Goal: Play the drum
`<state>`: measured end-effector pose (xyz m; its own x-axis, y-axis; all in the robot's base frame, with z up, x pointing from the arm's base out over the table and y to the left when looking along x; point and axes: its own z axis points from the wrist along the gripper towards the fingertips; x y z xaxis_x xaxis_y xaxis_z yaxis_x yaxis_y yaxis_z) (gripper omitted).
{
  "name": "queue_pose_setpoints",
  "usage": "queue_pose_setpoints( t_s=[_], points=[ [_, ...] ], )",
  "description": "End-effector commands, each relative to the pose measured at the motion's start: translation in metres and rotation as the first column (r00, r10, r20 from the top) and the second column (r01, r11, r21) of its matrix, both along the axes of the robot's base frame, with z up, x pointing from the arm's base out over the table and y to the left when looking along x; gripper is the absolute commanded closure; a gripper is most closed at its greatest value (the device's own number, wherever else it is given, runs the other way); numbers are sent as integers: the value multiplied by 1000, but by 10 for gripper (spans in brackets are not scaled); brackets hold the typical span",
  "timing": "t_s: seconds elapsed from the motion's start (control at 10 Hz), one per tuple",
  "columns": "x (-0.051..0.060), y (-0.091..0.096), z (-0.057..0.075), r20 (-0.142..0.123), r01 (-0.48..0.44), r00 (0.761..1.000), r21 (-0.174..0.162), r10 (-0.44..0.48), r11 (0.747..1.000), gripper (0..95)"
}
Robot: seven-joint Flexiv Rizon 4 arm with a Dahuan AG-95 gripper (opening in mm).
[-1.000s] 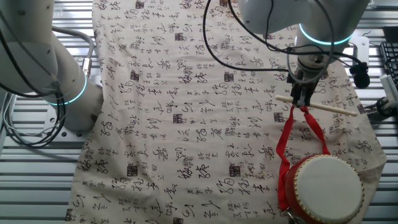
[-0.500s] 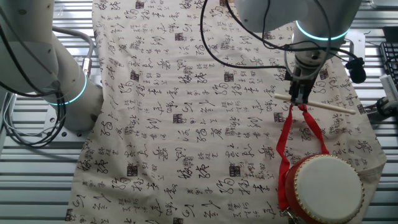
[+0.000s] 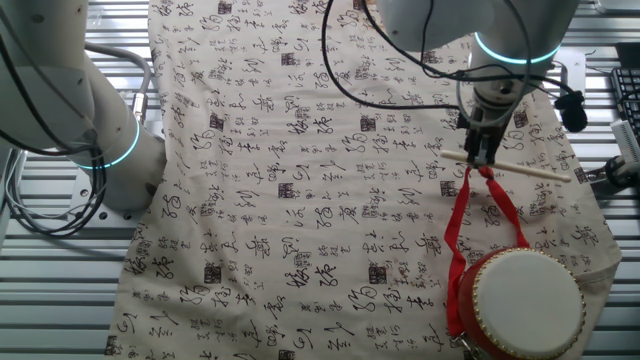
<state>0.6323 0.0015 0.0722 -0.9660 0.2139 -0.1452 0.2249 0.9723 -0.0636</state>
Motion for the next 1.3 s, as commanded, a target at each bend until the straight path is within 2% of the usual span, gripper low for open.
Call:
queue_pose_setpoints(
  t_s=[0.1,0.2,0.3,0.6,0.8,1.0,1.2,1.3],
  points=[
    [-1,1,-4,-10,-36,999,-34,35,999,950],
    [-1,1,-6,-11,-42,999,-40,42,998,950],
    [-2,2,-14,1,-54,999,-63,54,997,950],
    [-3,3,-16,17,-51,998,-62,52,997,950],
    [-3,3,-16,15,-59,998,-65,60,996,950],
    [-3,2,-17,12,-66,998,-63,67,996,950],
    [-3,-3,-22,15,-66,998,-35,67,997,950],
    [-2,-5,-22,13,-69,997,-37,70,997,950]
  ],
)
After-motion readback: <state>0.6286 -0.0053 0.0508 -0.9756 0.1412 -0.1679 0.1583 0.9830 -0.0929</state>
